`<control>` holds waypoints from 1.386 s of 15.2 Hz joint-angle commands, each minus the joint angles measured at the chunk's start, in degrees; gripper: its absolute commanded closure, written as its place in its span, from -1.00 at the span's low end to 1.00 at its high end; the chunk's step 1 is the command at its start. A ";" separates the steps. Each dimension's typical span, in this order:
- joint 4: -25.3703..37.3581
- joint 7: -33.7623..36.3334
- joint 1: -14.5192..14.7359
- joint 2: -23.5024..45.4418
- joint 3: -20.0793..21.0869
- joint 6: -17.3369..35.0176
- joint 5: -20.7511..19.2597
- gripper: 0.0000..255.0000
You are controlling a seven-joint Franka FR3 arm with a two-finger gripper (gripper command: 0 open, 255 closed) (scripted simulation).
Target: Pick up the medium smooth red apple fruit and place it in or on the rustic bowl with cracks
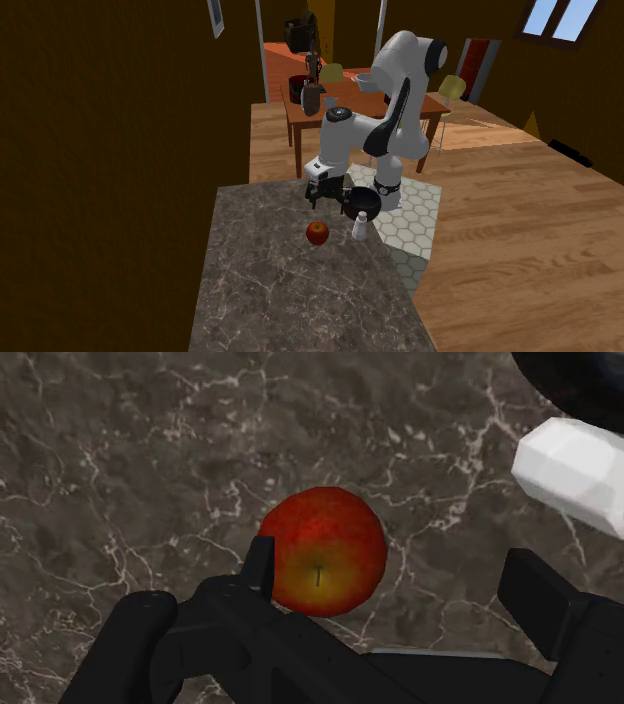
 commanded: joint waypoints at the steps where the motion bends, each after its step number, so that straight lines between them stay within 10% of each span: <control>1: 0.63 -1.19 -0.24 4.02 -0.69 3.49 -0.80 -1.00; 18: -1.07 -2.30 -0.43 10.79 -1.71 11.97 -0.84 -1.00; 19: -1.07 -2.30 -0.43 10.79 -1.71 11.97 -0.84 1.00; 21: -1.08 -2.30 -0.43 10.80 -1.71 11.98 -0.84 1.00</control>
